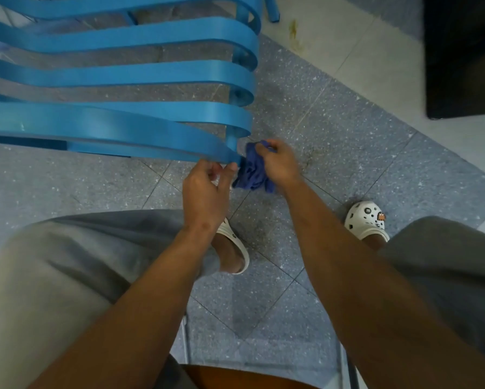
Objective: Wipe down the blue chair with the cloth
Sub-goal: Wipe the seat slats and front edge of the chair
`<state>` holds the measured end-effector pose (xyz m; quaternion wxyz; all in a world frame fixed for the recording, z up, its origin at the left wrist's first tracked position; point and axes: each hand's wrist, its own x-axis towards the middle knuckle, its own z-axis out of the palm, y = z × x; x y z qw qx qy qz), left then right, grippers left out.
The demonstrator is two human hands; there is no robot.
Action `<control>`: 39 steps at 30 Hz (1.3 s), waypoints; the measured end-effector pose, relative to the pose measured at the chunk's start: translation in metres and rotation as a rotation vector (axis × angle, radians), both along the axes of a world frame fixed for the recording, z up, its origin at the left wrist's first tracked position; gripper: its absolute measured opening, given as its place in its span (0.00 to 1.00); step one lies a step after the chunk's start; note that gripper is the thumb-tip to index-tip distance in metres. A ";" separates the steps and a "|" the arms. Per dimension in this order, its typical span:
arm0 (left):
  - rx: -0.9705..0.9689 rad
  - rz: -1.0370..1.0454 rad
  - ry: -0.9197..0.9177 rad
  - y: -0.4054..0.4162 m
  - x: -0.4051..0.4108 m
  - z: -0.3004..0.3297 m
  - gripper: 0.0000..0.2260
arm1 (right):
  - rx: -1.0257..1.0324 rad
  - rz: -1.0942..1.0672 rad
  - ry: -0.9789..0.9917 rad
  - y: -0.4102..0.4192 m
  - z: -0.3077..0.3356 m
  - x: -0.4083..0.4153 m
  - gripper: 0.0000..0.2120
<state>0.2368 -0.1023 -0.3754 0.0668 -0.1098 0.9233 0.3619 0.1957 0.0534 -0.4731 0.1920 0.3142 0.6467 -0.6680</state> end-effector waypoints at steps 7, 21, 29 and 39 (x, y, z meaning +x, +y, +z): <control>0.002 0.078 -0.094 0.001 0.001 -0.018 0.16 | -0.106 -0.083 -0.075 0.042 -0.015 0.061 0.09; 0.042 0.063 -0.051 0.008 0.002 -0.021 0.08 | -0.222 -0.160 -0.022 -0.049 -0.007 0.029 0.07; -0.003 0.065 -0.037 0.003 0.000 -0.029 0.12 | -0.205 -0.173 -0.057 -0.047 -0.022 0.031 0.04; -0.129 0.073 -0.044 0.009 -0.006 -0.037 0.23 | -0.097 -0.078 -0.048 -0.037 -0.018 0.023 0.08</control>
